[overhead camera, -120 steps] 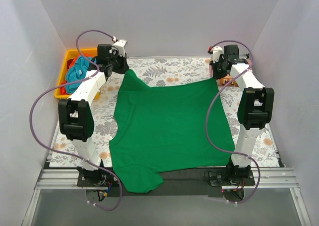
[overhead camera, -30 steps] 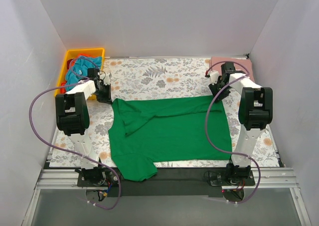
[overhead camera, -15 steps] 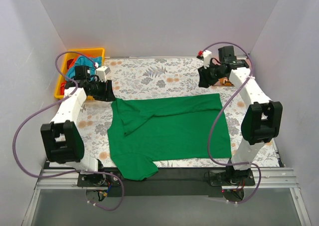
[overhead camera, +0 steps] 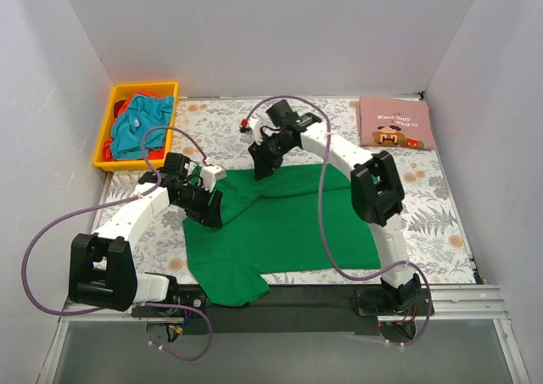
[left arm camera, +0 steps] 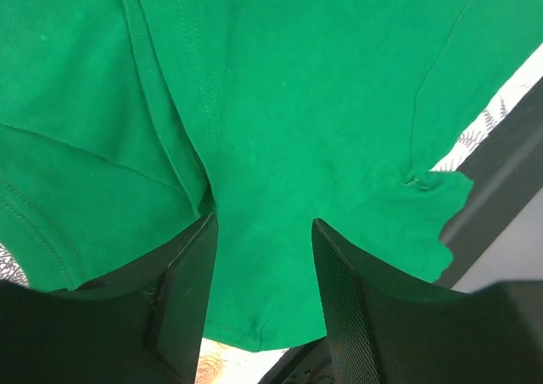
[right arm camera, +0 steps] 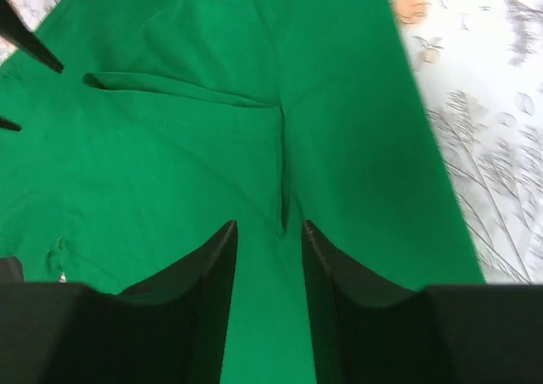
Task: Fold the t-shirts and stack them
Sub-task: Fold the tshirt
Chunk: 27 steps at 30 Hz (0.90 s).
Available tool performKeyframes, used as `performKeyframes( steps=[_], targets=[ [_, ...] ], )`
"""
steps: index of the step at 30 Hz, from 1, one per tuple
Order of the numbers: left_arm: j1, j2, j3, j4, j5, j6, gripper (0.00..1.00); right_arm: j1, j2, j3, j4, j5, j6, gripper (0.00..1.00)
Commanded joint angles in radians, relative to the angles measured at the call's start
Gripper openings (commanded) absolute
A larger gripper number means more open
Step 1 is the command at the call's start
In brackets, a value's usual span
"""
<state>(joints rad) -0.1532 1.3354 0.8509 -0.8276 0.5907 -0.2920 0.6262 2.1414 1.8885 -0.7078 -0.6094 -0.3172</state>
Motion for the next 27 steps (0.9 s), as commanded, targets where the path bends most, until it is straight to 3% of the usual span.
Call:
performKeyframes(
  steps=[1, 9, 27],
  targets=[
    [-0.025, -0.053, -0.019, 0.068, -0.061, 0.021, 0.48, 0.059, 0.081, 0.131, 0.001, 0.002, 0.04, 0.45],
    [-0.035, -0.028, -0.061, 0.13, -0.081, 0.013, 0.54, 0.115, 0.221, 0.225, 0.034, 0.036, 0.087, 0.49],
    [-0.071, 0.004, -0.098, 0.157, -0.126, 0.004, 0.55, 0.171, 0.273, 0.179, 0.062, 0.053, 0.086, 0.49]
  ],
)
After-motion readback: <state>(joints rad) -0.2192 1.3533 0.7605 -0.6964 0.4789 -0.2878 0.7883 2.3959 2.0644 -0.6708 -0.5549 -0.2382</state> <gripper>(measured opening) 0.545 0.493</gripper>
